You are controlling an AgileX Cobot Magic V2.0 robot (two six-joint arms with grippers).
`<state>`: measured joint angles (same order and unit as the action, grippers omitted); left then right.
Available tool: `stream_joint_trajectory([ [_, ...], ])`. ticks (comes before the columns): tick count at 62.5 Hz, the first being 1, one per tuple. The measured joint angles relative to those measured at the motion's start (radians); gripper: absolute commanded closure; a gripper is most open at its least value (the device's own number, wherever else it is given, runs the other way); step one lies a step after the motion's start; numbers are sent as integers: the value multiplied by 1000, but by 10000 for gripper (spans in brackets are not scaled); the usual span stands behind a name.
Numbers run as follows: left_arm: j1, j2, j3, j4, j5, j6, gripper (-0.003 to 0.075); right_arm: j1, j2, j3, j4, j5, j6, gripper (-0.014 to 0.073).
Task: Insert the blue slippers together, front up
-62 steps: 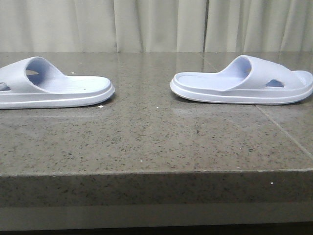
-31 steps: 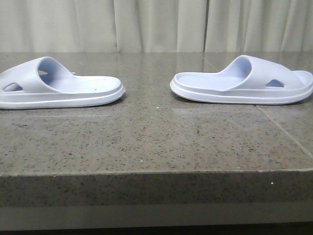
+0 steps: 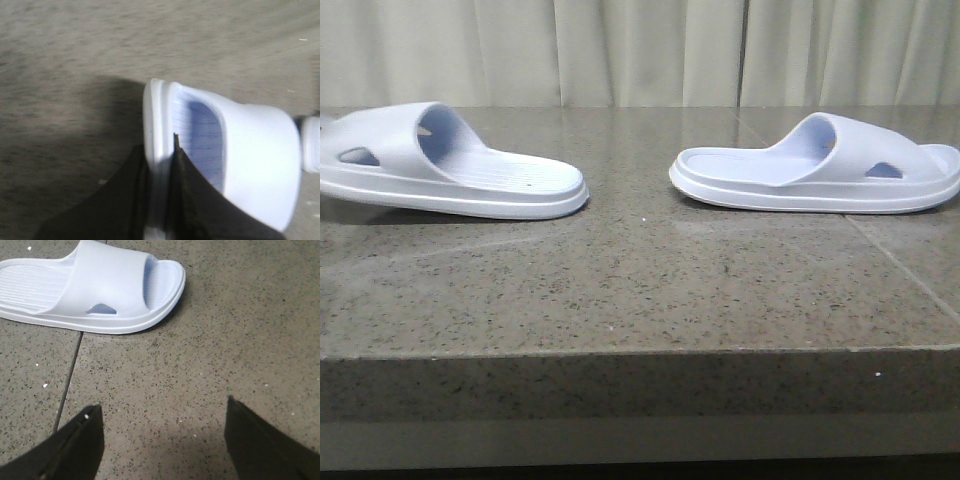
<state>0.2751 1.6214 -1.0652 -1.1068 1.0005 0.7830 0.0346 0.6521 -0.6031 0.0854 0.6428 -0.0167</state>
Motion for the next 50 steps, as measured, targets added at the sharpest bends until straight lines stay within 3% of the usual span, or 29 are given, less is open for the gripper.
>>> stream_joint_trajectory([
  [17, -20, -236, 182, -197, 86, 149, 741, 0, 0, 0, 0, 0, 0, 65],
  [35, -77, -326, 260, -211, 58, 163, 741, -13, 15, -7, 0, 3, 4, 65],
  [50, -109, -326, 262, -218, 53, 163, 741, -201, 200, -125, 13, 116, 17, 65],
])
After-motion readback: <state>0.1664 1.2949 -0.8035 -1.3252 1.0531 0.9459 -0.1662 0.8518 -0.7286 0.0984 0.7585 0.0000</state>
